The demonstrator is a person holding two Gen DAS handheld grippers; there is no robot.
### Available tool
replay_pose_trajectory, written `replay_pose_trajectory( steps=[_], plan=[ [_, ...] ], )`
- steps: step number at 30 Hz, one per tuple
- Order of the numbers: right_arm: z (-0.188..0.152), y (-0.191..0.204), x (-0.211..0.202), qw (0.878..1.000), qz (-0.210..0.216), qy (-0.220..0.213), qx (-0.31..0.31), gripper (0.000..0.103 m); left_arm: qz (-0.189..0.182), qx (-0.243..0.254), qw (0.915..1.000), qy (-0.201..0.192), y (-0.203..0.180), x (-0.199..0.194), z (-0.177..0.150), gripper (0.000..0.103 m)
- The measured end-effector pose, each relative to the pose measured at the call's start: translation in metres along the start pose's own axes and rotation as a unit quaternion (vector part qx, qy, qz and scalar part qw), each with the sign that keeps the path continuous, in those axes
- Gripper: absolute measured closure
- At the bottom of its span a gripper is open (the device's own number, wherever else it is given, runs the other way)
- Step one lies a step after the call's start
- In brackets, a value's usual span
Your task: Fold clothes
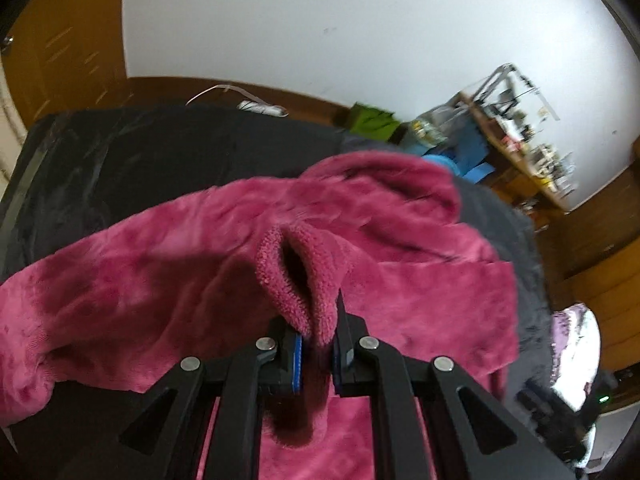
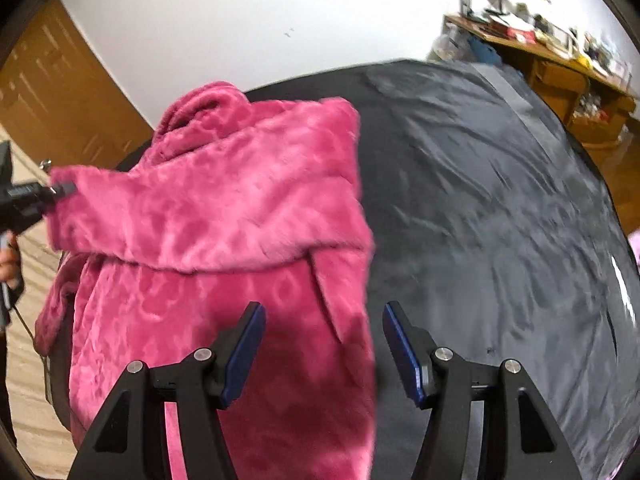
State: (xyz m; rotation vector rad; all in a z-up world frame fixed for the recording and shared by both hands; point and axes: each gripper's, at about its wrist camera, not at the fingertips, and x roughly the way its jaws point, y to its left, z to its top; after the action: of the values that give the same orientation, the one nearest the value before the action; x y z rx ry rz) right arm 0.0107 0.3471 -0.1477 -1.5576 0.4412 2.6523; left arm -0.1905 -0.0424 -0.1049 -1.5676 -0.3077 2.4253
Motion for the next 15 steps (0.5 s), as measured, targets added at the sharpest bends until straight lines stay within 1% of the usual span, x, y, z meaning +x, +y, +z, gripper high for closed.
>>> replay_pose_trajectory(
  steps=[3,7,9,11,12,13,14,15],
  plan=[
    [0.021,0.021,0.010,1.000,0.007,-0.008,-0.021,0.040,0.006,-0.007,0.9998,0.015,0.007,0.010,-0.002,0.091],
    [0.047,0.051,0.047,0.998,0.016,0.007,-0.056,0.040,0.037,0.000,0.9989,0.029,0.011,0.023,-0.001,0.089],
    [0.052,0.059,0.070,0.997,0.004,0.025,-0.073,0.040,0.048,-0.001,0.9982,0.037,0.017,0.030,-0.001,0.088],
    [0.053,0.060,0.086,0.996,-0.021,0.038,-0.082,0.040,0.056,-0.002,0.9973,0.047,0.023,0.037,-0.002,0.086],
    [0.054,0.057,0.092,0.995,-0.028,0.047,-0.082,0.040,0.059,-0.002,0.9968,0.053,0.027,0.041,-0.003,0.081],
    [0.054,0.056,0.096,0.995,-0.032,0.050,-0.081,0.040,0.063,-0.002,0.9963,0.059,0.030,0.045,-0.005,0.074],
    [0.053,0.054,0.097,0.995,-0.035,0.048,-0.083,0.040,0.066,-0.002,0.9957,0.065,0.033,0.048,-0.006,0.070],
    [0.053,0.053,0.098,0.995,-0.038,0.047,-0.084,0.040,0.068,-0.003,0.9952,0.071,0.037,0.050,-0.007,0.062]
  ],
)
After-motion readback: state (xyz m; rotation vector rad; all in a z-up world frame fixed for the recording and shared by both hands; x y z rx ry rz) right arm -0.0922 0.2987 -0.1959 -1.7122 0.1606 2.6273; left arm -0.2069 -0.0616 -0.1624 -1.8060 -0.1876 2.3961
